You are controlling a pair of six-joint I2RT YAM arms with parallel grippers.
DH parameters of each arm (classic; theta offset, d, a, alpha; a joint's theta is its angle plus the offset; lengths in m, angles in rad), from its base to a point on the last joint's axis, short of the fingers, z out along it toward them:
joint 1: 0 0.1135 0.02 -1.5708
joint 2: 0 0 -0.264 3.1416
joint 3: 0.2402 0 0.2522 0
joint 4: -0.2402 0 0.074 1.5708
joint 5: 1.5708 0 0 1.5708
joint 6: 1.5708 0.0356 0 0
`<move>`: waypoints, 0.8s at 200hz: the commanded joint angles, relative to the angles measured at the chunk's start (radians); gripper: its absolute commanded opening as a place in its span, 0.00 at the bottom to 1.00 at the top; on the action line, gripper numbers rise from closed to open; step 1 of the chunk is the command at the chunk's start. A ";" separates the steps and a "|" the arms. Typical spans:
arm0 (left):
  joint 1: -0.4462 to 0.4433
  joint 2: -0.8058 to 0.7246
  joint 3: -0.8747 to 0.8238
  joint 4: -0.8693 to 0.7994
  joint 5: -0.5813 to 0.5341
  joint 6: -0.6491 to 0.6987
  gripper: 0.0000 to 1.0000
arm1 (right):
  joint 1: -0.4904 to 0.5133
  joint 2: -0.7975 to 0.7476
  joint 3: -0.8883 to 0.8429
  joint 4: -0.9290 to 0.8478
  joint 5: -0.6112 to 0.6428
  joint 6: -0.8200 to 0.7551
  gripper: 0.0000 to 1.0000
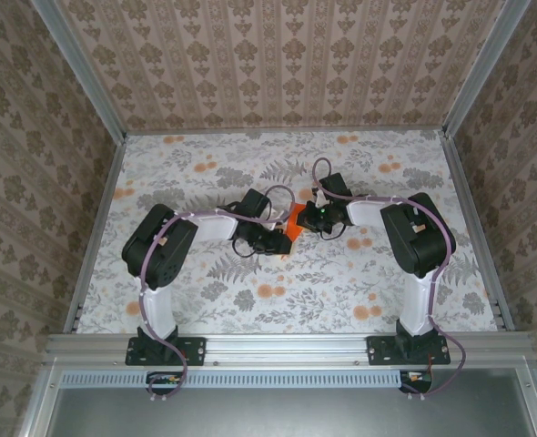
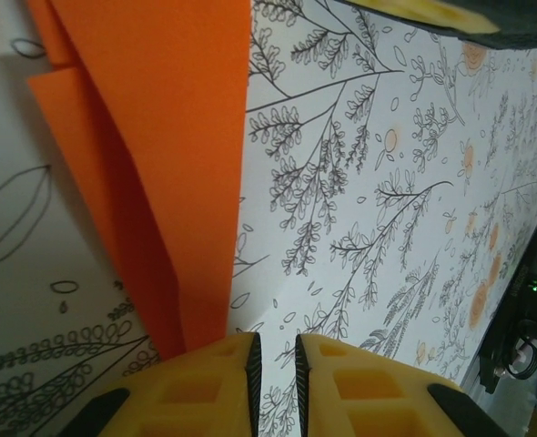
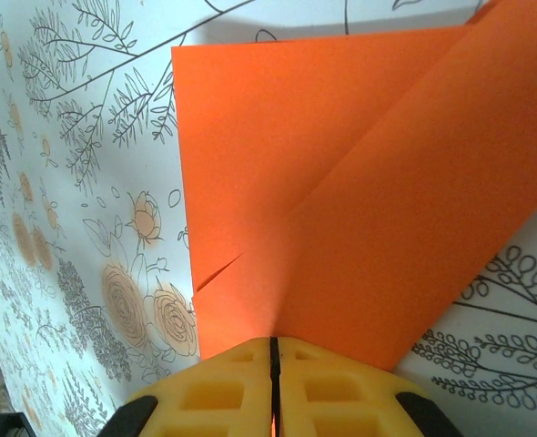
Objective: Fold a paper plane with a square sheet of paper (fold left side to right side)
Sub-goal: Fold the wing for the fifth time at the center of the table.
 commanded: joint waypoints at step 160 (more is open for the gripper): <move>-0.004 -0.054 -0.165 0.007 -0.014 -0.022 0.18 | 0.007 0.048 0.019 -0.167 0.103 -0.037 0.09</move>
